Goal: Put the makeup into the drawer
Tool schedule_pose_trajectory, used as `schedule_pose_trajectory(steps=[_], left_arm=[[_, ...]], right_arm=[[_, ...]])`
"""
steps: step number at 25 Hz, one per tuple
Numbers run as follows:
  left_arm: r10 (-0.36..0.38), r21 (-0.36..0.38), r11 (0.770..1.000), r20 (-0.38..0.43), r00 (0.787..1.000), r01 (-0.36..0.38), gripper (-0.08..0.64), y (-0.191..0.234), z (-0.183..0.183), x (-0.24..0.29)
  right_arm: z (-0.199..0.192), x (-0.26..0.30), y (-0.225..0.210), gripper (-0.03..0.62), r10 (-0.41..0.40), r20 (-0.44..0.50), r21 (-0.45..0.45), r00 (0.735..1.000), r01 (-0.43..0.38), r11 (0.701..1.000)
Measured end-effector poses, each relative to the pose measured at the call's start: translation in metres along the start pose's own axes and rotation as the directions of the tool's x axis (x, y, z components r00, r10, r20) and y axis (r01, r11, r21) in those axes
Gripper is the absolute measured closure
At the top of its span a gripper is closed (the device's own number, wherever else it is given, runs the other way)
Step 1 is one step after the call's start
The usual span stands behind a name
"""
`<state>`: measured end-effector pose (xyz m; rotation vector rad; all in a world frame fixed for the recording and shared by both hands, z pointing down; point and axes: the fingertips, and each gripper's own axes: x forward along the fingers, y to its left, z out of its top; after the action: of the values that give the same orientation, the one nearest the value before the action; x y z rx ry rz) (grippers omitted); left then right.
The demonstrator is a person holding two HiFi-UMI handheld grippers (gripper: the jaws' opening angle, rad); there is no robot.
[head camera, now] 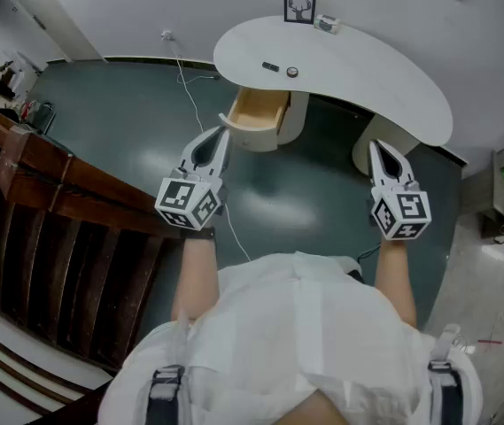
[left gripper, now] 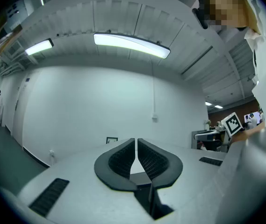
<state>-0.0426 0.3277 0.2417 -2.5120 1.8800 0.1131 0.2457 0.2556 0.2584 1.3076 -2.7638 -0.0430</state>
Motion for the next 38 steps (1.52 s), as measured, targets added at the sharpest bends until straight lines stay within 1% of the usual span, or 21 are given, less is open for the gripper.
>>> schedule_pose_trajectory(steps=[5, 14, 21, 25, 30, 35, 38], left_arm=[[0.010, 0.008, 1.000, -0.003, 1.000, -0.010, 0.531, 0.004, 0.001, 0.000], [-0.005, 0.007, 1.000, -0.009, 1.000, 0.005, 0.531, 0.004, -0.003, 0.004], [-0.024, 0.009, 1.000, -0.024, 0.999, 0.024, 0.531, -0.001, -0.010, 0.008], [-0.023, 0.022, 0.999, -0.028, 0.999, 0.024, 0.531, 0.002, -0.010, 0.009], [-0.008, 0.014, 1.000, -0.019, 1.000, 0.008, 0.531, 0.017, -0.008, 0.008], [-0.023, 0.006, 1.000, -0.027, 0.999, 0.023, 0.531, 0.026, -0.016, 0.006], [-0.030, 0.009, 1.000, -0.043, 0.999, 0.030, 0.531, 0.030, -0.021, 0.009]], right_arm=[[0.001, 0.007, 0.003, 0.583, 0.018, 0.008, -0.007, 1.000, -0.018, 1.000], [0.002, 0.008, 0.006, 0.583, 0.024, 0.008, -0.018, 1.000, -0.024, 1.000], [0.000, 0.009, 0.008, 0.583, 0.070, 0.030, 0.028, 0.997, -0.071, 0.997], [-0.004, 0.016, 0.009, 0.583, 0.062, 0.006, 0.010, 0.998, -0.062, 0.998], [-0.003, 0.031, 0.013, 0.583, 0.070, -0.011, 0.004, 0.998, -0.070, 0.998], [-0.007, 0.044, 0.014, 0.583, 0.064, -0.029, -0.007, 0.998, -0.064, 0.998], [-0.010, 0.054, 0.012, 0.583, 0.063, -0.040, 0.003, 0.997, -0.063, 0.998]])
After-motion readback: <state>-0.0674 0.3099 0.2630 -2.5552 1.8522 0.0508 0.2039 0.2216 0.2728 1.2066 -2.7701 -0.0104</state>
